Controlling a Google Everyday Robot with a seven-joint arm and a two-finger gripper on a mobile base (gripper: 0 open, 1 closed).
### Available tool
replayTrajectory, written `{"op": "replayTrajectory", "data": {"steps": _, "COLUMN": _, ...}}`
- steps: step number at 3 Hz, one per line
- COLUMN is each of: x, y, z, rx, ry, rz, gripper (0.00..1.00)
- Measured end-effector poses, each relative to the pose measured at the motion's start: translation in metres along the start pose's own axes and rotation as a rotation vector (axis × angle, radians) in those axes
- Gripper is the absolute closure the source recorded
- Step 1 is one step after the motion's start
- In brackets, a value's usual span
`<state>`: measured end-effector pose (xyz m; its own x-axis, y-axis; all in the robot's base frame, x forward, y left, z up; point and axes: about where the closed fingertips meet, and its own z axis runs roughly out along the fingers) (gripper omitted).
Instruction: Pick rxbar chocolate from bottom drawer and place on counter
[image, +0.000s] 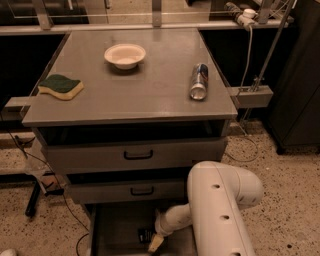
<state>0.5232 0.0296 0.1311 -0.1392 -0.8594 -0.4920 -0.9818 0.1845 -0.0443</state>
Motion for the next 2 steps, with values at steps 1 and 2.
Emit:
{"op": "replayTrajectory", "data": {"steps": 1, "x": 0.0068, "y": -0.0025, "z": 0.0088, "rx": -0.010, "ry": 0.009, "rz": -0.008, "gripper": 0.00}}
{"op": "replayTrajectory", "data": {"steps": 2, "x": 0.0085, "y": -0.0025, "z": 0.0150, "rx": -0.031, "ry": 0.022, "rz": -0.012, "gripper": 0.00}}
